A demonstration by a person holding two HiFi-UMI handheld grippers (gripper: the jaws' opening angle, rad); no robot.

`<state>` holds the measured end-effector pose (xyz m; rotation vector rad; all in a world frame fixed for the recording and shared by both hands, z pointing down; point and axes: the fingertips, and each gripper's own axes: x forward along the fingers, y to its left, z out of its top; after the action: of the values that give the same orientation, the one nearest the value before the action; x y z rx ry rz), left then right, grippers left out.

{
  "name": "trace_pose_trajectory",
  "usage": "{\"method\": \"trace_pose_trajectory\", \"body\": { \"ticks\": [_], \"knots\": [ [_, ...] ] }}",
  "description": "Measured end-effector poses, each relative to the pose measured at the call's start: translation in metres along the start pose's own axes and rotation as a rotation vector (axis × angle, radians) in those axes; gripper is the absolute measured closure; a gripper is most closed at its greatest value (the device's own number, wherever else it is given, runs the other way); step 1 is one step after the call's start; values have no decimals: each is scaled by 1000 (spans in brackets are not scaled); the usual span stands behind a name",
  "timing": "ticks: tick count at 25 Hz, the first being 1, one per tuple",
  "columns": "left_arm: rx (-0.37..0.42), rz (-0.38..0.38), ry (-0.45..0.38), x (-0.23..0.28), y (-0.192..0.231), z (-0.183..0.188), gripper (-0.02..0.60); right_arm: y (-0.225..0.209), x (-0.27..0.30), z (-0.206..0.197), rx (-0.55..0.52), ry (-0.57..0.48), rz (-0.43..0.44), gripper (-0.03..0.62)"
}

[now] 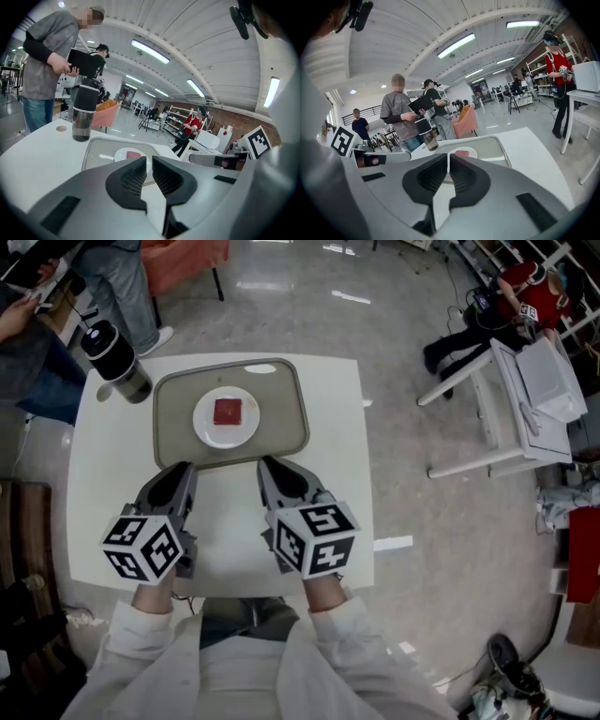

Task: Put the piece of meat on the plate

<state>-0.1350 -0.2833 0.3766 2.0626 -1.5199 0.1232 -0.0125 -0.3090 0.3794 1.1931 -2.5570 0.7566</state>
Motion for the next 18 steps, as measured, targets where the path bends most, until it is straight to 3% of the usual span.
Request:
{"method": "trace_pose_trajectory", "body": {
  "ticks": [11,18],
  "knots": [
    [-7,-111,-114,-91,-107,-29,568,55,-115,-15,-65,-70,107,577],
    [3,-152,-94,-121,-146,-54,568,78,-155,-32,-107,-48,148,577]
  ]
}}
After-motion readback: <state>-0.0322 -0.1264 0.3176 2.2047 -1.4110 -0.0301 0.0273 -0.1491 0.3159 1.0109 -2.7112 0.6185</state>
